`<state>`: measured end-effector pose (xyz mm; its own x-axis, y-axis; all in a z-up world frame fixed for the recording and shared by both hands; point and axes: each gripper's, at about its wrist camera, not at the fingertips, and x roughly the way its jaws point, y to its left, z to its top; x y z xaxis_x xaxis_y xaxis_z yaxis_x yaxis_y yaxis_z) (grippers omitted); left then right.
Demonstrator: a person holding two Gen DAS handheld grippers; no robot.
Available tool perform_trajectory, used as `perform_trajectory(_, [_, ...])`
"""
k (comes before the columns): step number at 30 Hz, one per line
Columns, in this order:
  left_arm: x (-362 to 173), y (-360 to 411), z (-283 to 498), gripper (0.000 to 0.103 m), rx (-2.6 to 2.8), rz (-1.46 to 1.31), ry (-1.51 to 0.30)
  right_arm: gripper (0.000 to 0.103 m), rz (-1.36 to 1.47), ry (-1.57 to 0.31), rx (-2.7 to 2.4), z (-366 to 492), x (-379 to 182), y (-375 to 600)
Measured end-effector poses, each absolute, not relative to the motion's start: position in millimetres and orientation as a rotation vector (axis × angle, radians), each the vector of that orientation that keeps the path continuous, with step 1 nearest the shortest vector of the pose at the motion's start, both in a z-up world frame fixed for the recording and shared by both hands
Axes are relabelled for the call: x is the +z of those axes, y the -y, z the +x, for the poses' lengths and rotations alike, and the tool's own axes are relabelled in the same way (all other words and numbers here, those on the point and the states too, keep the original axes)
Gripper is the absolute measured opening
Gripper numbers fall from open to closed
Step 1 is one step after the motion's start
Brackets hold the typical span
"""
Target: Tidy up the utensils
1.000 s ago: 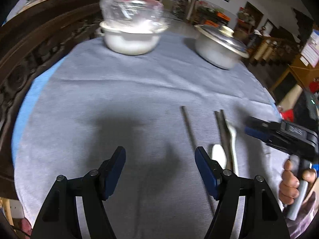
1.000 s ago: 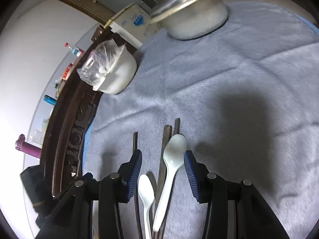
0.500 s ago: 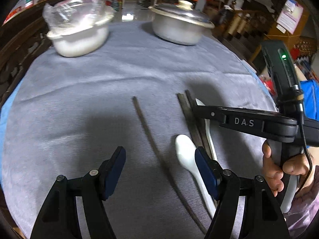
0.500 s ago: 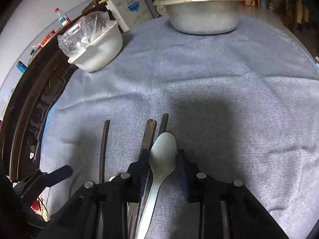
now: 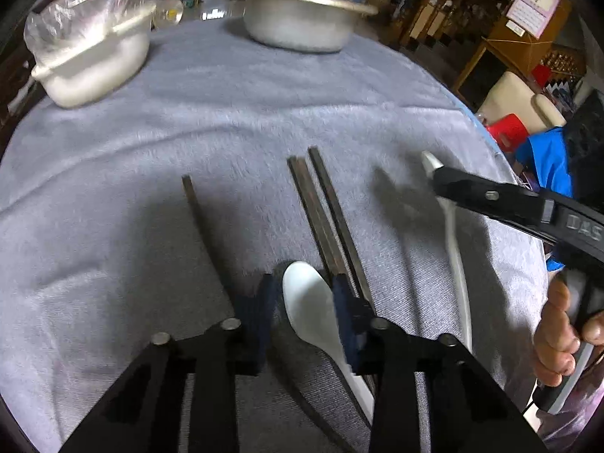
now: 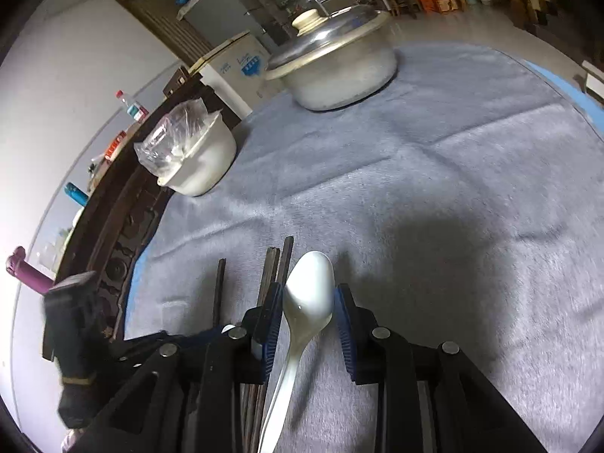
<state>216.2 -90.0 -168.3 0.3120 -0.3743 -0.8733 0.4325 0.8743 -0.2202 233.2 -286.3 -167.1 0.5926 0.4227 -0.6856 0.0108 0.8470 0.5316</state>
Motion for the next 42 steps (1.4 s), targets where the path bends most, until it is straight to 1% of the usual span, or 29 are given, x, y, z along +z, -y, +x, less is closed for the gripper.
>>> perform_trajectory(3, [-169.4,91.1,215.8,0.019,-0.527,0.074,-1.133,0.030,0.548,-0.901,0.256,226.1,-166.7,290.9])
perform_trajectory(4, [-169.4,91.2,216.0,0.012,-0.525,0.074,-1.133,0.030,0.555,-0.897,0.258,223.7,-166.5,291.4])
perform_trajectory(5, [-169.8,91.3,216.0,0.009,-0.528,0.073,-1.135,0.030,0.562,-0.891,0.259,221.0,-166.6,292.1])
perform_trajectory(8, [-169.2,90.5,216.1,0.007,-0.520,0.066,-1.117,0.030,0.577,-0.871,0.261,213.5,-166.2,294.4])
perform_trajectory(19, [-127.1,55.8,212.0,0.007,-0.414,-0.029,-0.978,0.030,0.660,-0.729,0.226,167.4,-149.6,319.4])
perform_trajectory(28, [-85.3,-11.4,183.4,0.007,-0.213,-0.159,-0.850,0.030,0.676,-0.588,0.129,103.3,-122.3,343.6])
perform_trajectory(31, [-72.2,-34.9,161.5,0.007,-0.143,-0.206,-0.799,0.030,0.658,-0.532,0.098,80.7,-107.5,347.7])
perform_trajectory(35, [-51.1,-57.5,122.3,0.007,-0.063,-0.252,-0.714,0.030,0.622,-0.409,0.069,39.0,-78.5,346.3])
perform_trajectory(42, [-9.0,-74.6,52.0,0.007,0.007,-0.294,-0.534,0.030,0.530,-0.215,0.069,-22.0,-31.1,324.9])
